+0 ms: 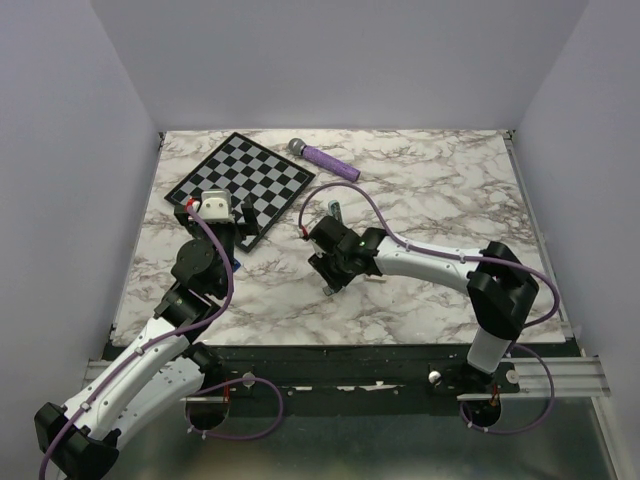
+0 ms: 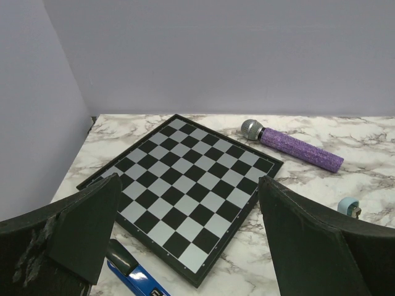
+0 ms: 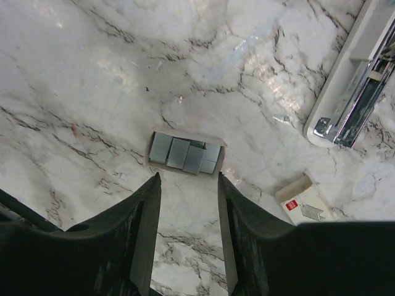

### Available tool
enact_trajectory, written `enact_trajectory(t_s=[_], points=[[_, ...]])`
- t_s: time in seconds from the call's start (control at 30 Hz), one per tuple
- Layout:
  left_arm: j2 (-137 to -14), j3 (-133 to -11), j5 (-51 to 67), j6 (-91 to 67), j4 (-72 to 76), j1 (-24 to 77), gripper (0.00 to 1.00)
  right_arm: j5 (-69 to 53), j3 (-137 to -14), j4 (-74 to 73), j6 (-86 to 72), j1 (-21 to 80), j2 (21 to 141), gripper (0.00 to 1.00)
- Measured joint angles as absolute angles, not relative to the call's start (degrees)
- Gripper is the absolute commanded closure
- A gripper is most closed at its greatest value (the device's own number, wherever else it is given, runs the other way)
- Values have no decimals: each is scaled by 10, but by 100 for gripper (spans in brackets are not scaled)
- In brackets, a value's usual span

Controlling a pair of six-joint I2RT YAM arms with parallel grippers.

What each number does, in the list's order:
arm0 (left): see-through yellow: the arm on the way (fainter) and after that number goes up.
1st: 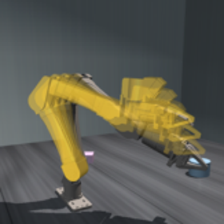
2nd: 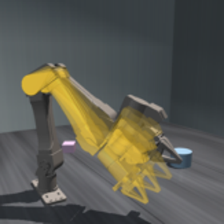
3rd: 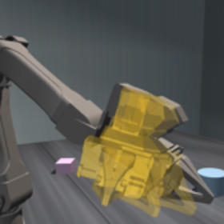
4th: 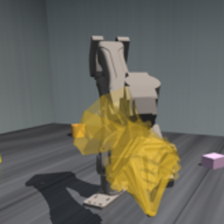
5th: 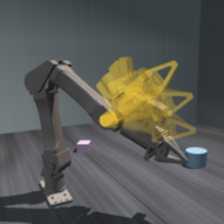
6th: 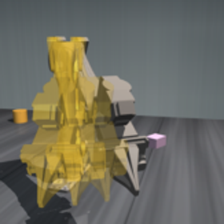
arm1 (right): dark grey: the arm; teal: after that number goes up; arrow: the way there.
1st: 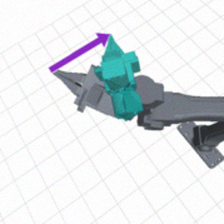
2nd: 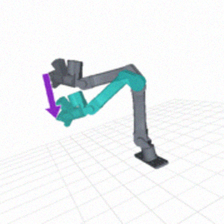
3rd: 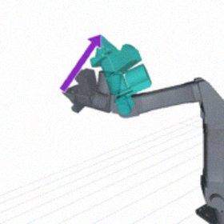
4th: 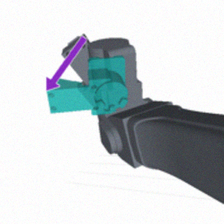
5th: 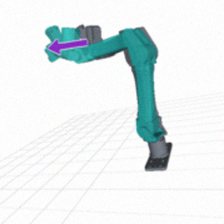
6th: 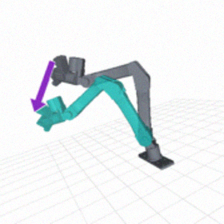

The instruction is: Load the staples into the stapler

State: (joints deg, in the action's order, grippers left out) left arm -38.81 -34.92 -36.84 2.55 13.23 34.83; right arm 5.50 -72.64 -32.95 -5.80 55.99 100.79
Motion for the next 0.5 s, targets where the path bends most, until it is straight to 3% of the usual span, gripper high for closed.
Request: enact_trajectory(t_s=[0.5], points=[[-388, -349, -368, 25, 132, 348, 1, 68, -702, -321, -104, 551, 1032, 66]])
